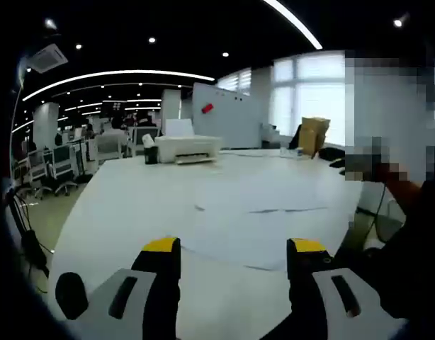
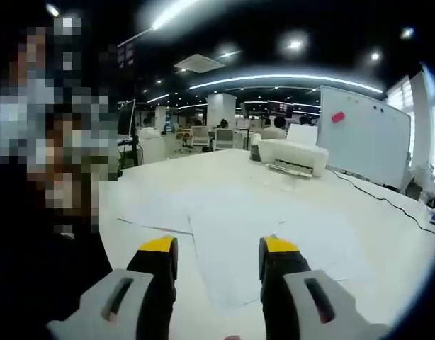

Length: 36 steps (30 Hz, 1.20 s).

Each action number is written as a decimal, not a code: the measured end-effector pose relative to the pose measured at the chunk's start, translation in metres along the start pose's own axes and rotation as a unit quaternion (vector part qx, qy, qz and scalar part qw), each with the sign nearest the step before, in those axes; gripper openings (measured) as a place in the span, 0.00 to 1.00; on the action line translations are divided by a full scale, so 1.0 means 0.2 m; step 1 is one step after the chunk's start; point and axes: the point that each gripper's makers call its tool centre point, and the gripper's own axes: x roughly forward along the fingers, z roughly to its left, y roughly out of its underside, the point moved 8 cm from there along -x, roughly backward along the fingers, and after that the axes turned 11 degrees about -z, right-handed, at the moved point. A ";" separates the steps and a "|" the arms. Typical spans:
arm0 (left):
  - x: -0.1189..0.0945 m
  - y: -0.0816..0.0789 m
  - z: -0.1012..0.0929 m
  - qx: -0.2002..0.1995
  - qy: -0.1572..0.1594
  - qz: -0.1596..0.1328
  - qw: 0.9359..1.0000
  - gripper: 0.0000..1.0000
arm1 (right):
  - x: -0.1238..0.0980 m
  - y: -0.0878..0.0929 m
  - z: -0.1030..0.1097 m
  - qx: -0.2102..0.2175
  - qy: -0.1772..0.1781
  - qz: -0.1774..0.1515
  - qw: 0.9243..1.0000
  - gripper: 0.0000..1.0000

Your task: Organize the stack of printing papers by aligning and flattening the scattered papers on the table

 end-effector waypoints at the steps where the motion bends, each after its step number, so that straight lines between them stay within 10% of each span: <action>1: 0.00 0.00 0.00 0.000 0.000 0.000 1.000 0.64 | 0.00 0.00 0.00 0.000 0.000 0.000 1.000 0.42; 36: 0.01 0.02 -0.01 -0.002 0.011 0.004 1.000 0.62 | 0.02 0.02 -0.01 0.008 0.008 0.002 1.000 0.43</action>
